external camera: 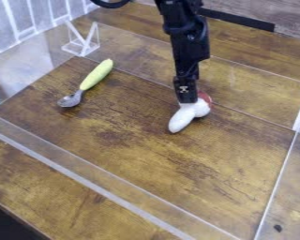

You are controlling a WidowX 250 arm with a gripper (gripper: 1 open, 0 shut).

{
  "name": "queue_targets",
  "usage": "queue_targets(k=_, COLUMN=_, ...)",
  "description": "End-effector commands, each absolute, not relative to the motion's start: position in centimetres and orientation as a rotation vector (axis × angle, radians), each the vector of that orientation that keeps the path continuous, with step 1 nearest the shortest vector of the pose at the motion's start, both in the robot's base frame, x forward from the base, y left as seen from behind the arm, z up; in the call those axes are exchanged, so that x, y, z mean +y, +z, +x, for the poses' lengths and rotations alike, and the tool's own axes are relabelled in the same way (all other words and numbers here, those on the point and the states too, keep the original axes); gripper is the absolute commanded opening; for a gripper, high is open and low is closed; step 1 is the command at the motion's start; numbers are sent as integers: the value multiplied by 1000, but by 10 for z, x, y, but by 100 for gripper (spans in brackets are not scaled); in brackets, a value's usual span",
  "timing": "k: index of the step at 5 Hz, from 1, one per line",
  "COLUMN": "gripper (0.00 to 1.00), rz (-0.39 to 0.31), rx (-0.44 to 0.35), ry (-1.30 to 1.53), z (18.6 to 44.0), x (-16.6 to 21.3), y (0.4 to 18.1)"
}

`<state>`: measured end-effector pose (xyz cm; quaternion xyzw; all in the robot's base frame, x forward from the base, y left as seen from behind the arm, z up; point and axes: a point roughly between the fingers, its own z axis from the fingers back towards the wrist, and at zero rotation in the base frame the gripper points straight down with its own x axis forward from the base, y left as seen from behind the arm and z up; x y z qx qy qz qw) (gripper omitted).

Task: Remove the mushroom from the silver pot and put it on the table

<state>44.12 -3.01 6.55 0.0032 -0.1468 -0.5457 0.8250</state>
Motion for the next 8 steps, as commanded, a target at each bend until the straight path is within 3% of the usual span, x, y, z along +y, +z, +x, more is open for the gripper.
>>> queue_targets(k=1, gripper=100, rz=74, rx=-432, ry=-1111, z=446, x=-28, y=110)
queue_targets(k=4, gripper=100, rz=41, rx=-456, ry=-1005, z=441, x=-66, y=97)
queue_targets(k=6, gripper=100, rz=26, rx=-482, ry=-1035, z=441, x=-61, y=101)
queue_targets(k=8, gripper=100, rz=14, rx=-502, ry=-1097, z=451, x=-48, y=119)
